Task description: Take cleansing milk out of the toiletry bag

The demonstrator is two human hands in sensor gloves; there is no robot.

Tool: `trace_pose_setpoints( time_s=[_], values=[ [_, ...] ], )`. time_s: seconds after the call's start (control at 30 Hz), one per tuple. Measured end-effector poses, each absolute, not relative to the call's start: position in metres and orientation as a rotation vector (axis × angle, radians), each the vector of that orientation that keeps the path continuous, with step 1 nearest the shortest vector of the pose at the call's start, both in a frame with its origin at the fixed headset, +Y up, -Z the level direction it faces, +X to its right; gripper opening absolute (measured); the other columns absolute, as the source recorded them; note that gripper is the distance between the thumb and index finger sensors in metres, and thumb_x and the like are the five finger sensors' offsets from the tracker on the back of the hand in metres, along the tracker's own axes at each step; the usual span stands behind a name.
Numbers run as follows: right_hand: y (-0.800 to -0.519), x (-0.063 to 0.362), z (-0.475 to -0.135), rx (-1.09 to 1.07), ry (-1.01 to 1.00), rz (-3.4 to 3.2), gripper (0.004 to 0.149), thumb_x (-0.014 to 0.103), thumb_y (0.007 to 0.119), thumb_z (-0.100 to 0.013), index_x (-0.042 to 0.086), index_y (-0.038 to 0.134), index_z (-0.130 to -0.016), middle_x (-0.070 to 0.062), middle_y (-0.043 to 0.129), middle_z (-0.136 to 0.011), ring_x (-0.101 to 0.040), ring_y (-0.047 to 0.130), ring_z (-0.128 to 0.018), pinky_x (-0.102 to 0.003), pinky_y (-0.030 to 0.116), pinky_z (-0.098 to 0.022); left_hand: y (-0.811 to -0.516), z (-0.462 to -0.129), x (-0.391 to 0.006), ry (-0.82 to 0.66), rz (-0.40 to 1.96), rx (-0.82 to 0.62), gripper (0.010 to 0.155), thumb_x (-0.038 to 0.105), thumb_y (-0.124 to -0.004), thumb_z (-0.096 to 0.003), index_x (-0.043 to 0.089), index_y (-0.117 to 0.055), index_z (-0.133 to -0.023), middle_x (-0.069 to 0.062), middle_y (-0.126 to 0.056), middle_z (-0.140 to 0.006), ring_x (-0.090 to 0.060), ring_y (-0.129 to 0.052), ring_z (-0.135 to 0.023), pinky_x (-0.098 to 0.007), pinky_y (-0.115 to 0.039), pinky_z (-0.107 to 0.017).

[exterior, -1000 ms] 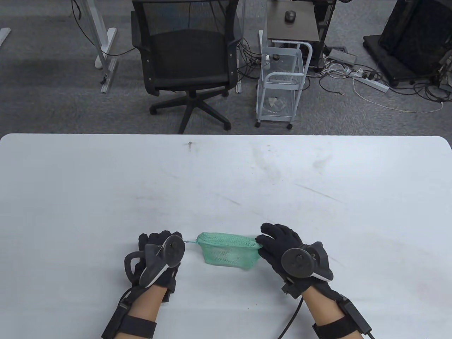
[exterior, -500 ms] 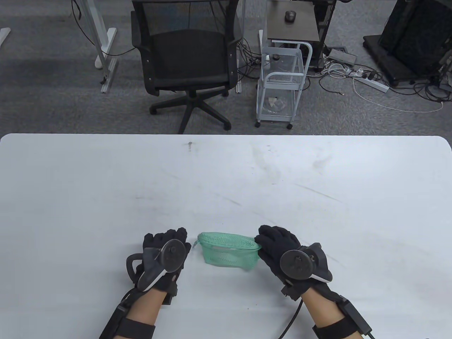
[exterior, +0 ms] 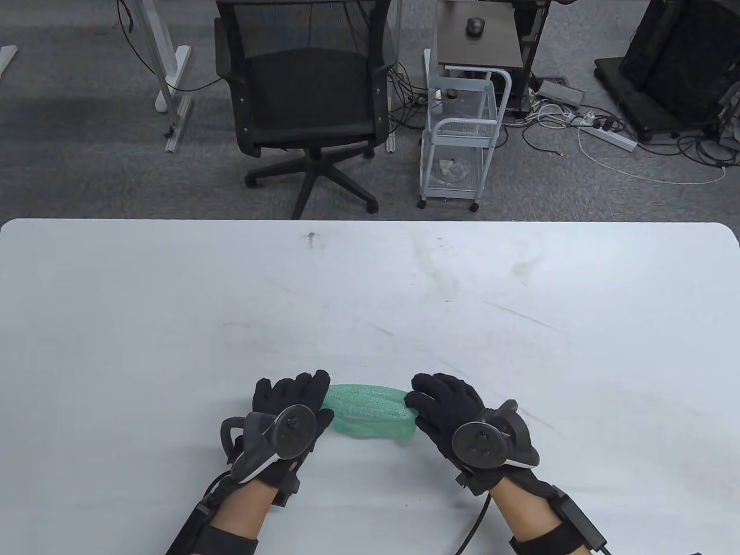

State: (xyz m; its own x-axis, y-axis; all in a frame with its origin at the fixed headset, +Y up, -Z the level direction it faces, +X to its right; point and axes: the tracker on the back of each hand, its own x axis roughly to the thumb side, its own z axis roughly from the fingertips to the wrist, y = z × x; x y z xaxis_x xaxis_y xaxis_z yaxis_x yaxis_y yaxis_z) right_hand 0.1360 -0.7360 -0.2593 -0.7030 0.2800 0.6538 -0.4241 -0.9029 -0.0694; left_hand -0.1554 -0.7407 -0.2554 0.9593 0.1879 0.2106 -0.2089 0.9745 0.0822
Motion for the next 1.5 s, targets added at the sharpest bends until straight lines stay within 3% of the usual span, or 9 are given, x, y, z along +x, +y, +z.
trace_pose_setpoints(
  time_s=[0.5,1.03,1.5],
  values=[
    [-0.736,0.133,-0.258,0.964,-0.281,2.578,0.041,0.02,0.088,-0.052,0.01,0.086,-0.092,-0.025,0.078,-0.106,-0.061,0.079,-0.087,-0.071,0.066,-0.061,-0.743,-0.257,-0.153,-0.199,0.169,0.096,0.044,0.039,-0.092,-0.0468,0.029,-0.093,-0.09,-0.003,-0.102,-0.092,-0.035,-0.104,-0.079,-0.064,-0.064,-0.073],
    [-0.737,0.139,-0.263,0.886,-0.222,2.58,0.045,0.022,0.089,-0.052,0.007,0.083,-0.094,-0.027,0.076,-0.107,-0.062,0.077,-0.087,-0.072,0.065,-0.061,-0.734,-0.252,-0.154,-0.2,0.205,0.162,0.041,0.039,-0.093,-0.0464,0.028,-0.096,-0.086,-0.006,-0.105,-0.086,-0.035,-0.107,-0.073,-0.063,-0.068,-0.071],
    [-0.724,0.139,-0.253,0.941,-0.347,2.509,0.041,0.023,0.089,-0.052,0.01,0.087,-0.091,-0.027,0.076,-0.106,-0.062,0.079,-0.086,-0.072,0.066,-0.061,-0.724,-0.237,-0.146,-0.25,0.294,0.214,0.04,0.039,-0.093,-0.046,0.027,-0.097,-0.084,-0.005,-0.109,-0.081,-0.033,-0.111,-0.066,-0.061,-0.072,-0.069]
  ],
)
